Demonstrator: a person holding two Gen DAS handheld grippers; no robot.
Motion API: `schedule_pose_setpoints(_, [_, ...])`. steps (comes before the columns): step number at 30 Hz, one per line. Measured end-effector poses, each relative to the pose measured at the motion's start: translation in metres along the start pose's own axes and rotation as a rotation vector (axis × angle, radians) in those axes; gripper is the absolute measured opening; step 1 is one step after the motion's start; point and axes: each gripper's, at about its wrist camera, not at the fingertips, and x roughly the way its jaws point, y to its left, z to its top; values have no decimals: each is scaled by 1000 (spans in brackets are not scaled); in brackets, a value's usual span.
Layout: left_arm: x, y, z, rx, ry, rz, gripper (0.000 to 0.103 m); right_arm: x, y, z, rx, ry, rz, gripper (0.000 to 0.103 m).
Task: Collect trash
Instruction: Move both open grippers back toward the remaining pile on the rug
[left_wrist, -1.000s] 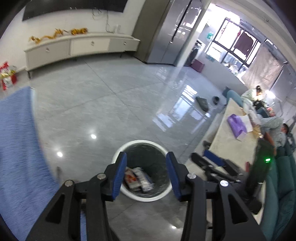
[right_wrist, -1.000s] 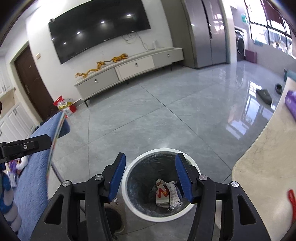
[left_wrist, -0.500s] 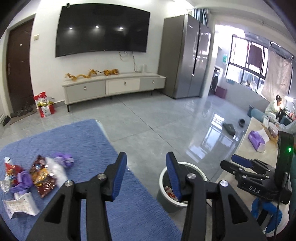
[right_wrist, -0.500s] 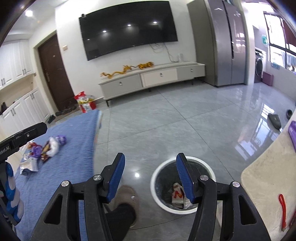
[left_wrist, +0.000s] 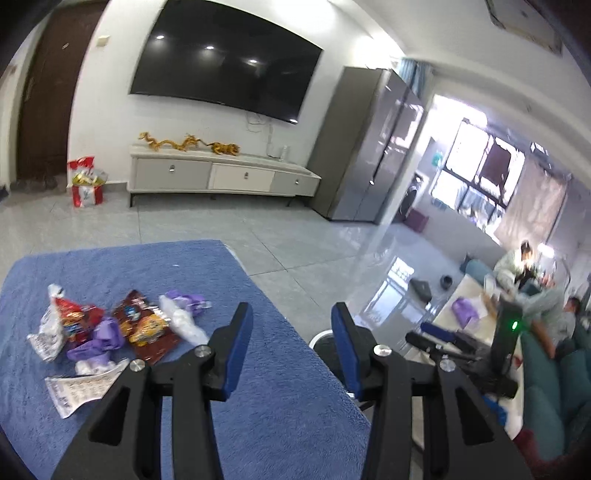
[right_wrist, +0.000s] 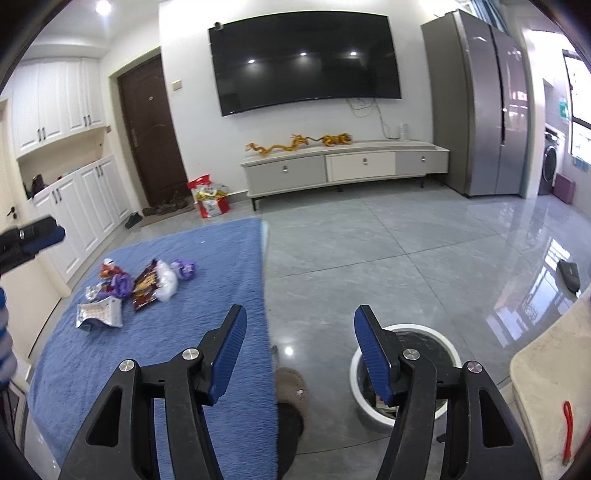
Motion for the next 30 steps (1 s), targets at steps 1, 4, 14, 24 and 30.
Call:
schedule_pose_setpoints(1, [-5,8,2,-22,-2,-3,43,1,4,-1,-5,3,6,60])
schedule_pose_setpoints(4, [-19,38,3,-114,-5,14,43,1,15,-3,-19,13,26,60])
schedule_pose_setpoints(14, [-14,108,-10,-261,109,326,43,-6,33,-1,-63,23,41,61])
schedule_pose_setpoints(24, [-17,163,-28,-263,144,555,43,-15,34,-2,-63,26,46,61])
schedule_pose_setpoints(30, [-38,215,-24,-244,112,792,43,-25,31,-2,-53,12,54,62])
